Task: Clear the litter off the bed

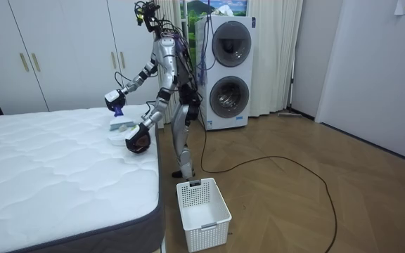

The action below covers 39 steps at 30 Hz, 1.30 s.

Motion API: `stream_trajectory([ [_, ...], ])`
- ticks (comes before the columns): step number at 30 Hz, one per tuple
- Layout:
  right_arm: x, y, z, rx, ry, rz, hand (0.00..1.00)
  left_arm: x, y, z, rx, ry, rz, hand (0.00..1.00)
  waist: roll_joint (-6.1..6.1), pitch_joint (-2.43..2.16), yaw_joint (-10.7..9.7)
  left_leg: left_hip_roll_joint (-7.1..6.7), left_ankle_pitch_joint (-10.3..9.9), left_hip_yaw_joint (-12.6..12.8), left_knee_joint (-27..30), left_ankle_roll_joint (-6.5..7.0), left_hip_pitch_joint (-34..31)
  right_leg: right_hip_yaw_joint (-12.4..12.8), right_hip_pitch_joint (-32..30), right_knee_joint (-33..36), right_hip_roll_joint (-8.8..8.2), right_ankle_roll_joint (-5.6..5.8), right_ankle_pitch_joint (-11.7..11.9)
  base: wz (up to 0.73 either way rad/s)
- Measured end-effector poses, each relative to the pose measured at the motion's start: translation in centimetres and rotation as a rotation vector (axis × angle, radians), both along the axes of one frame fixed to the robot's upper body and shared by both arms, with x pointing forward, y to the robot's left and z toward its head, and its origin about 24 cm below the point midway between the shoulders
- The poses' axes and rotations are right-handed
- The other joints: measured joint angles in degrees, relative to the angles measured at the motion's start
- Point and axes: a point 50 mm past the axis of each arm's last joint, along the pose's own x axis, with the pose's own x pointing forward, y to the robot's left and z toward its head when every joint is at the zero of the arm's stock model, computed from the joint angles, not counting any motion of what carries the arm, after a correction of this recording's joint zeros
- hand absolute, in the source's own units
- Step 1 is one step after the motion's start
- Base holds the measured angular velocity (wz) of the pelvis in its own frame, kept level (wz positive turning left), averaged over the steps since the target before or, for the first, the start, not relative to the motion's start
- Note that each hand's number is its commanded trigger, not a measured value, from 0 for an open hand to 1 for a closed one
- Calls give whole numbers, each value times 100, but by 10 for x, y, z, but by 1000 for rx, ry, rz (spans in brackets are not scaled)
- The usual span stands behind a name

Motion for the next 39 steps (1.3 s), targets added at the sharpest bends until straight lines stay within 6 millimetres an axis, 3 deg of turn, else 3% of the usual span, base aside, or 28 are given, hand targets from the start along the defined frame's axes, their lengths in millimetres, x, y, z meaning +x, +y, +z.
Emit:
stream_trajectory([
  [21,-3,7,-3,12,43,3,100,-1,-3,-4,-12,34,9,100,6,-13,33,-7,6,53,37,4,22,-8,-76,188,-45,1,-1,0],
  [27,-3,10,-3,15,47,7,100,-2,-2,-5,-8,50,17,100,12,-18,83,-9,11,130,35,12,59,-125,-70,193,-94,-1,-1,-6],
  [39,-8,19,-8,213,182,-22,100,-11,-1,-16,-8,89,37,100,11,-23,83,-46,22,115,45,24,91,-132,-21,190,-125,-31,-19,0],
])
